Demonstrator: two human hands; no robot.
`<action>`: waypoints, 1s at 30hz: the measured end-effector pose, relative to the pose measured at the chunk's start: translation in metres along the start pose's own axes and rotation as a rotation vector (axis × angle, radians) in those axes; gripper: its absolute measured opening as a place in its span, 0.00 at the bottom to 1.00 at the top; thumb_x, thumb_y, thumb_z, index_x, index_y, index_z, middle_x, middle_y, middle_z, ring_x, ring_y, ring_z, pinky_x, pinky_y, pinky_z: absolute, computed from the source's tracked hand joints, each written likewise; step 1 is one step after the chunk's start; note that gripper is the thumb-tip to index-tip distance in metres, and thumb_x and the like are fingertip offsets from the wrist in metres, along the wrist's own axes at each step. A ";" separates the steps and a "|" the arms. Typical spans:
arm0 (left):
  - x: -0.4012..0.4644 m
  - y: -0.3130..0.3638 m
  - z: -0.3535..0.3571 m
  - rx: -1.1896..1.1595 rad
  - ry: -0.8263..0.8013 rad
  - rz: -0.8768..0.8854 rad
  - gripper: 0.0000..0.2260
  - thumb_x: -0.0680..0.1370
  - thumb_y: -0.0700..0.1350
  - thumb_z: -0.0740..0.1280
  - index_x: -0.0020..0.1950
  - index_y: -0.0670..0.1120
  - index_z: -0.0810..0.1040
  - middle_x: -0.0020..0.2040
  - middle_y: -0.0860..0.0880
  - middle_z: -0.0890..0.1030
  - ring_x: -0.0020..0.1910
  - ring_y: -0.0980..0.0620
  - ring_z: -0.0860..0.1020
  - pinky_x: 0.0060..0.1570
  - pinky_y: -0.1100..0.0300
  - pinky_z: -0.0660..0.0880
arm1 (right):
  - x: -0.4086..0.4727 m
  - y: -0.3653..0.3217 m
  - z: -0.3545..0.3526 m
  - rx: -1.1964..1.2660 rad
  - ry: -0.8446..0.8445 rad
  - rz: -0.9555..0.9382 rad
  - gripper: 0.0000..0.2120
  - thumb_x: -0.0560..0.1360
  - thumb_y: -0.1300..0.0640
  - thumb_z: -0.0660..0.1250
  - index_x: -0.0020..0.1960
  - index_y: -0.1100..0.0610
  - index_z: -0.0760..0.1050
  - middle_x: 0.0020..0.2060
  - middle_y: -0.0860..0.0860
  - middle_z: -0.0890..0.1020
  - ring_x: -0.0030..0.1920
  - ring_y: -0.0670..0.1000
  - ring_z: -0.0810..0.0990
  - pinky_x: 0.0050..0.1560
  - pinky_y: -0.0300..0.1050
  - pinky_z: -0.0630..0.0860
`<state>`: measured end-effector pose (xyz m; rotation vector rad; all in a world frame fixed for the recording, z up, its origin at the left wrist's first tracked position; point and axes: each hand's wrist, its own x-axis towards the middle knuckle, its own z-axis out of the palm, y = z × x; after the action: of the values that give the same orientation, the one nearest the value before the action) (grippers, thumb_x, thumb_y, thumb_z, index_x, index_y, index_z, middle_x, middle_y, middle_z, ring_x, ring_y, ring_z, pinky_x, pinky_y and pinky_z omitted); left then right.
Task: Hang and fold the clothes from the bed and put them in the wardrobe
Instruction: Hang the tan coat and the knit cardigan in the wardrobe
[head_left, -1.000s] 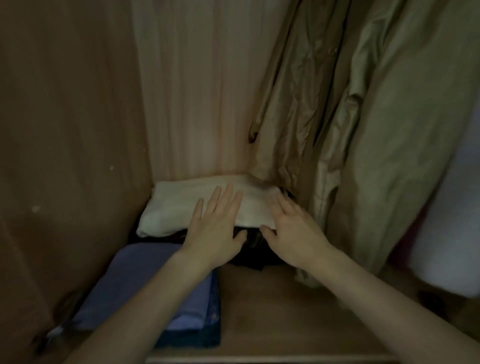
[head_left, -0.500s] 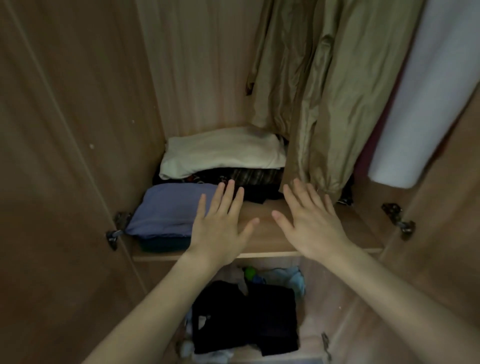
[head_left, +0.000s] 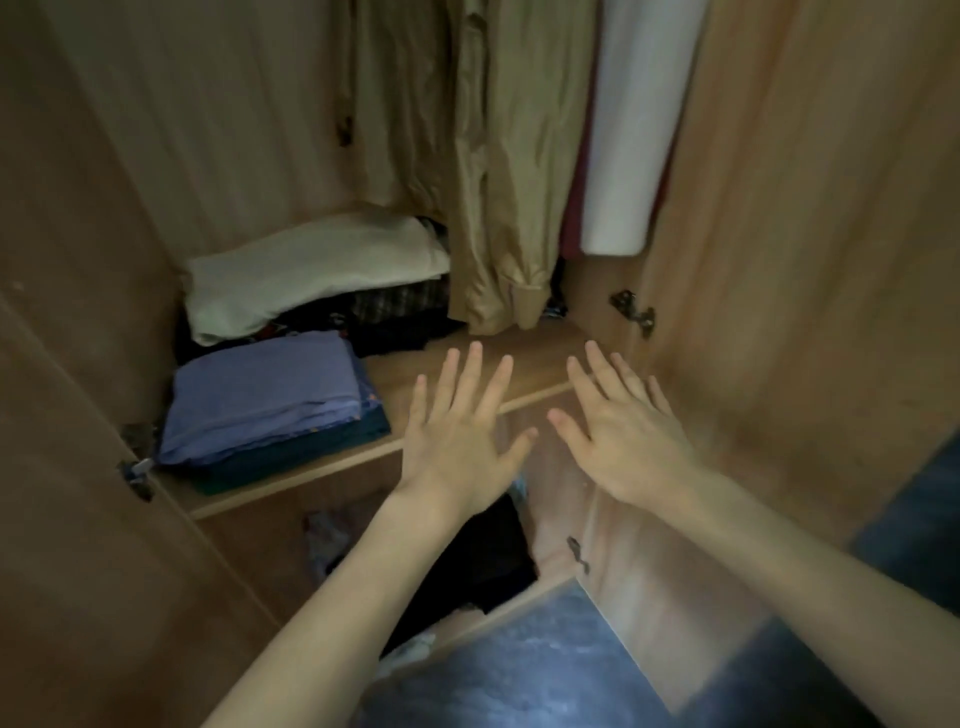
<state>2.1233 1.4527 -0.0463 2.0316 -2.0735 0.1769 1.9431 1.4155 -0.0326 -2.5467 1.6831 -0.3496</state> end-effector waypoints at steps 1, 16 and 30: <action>-0.004 0.009 0.003 -0.012 -0.022 0.037 0.33 0.79 0.67 0.45 0.79 0.57 0.37 0.79 0.51 0.34 0.77 0.50 0.34 0.75 0.46 0.37 | -0.015 0.005 0.002 -0.011 -0.004 0.028 0.31 0.81 0.39 0.44 0.80 0.51 0.44 0.79 0.48 0.41 0.78 0.52 0.43 0.76 0.56 0.45; -0.055 0.222 0.018 -0.196 -0.131 0.629 0.32 0.81 0.65 0.45 0.80 0.52 0.41 0.80 0.52 0.37 0.78 0.54 0.37 0.74 0.48 0.38 | -0.235 0.121 -0.023 -0.080 0.056 0.568 0.31 0.81 0.39 0.47 0.80 0.51 0.46 0.79 0.49 0.45 0.78 0.54 0.44 0.76 0.59 0.45; -0.200 0.490 0.021 -0.224 -0.275 1.121 0.31 0.82 0.61 0.47 0.80 0.50 0.40 0.80 0.51 0.37 0.78 0.54 0.37 0.75 0.47 0.38 | -0.524 0.237 -0.087 -0.148 0.182 1.080 0.32 0.81 0.40 0.50 0.79 0.53 0.47 0.79 0.51 0.46 0.78 0.54 0.45 0.75 0.59 0.47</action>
<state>1.6351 1.6558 -0.0787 0.6057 -2.9835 -0.1623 1.5136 1.8066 -0.0700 -1.3243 2.8664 -0.3562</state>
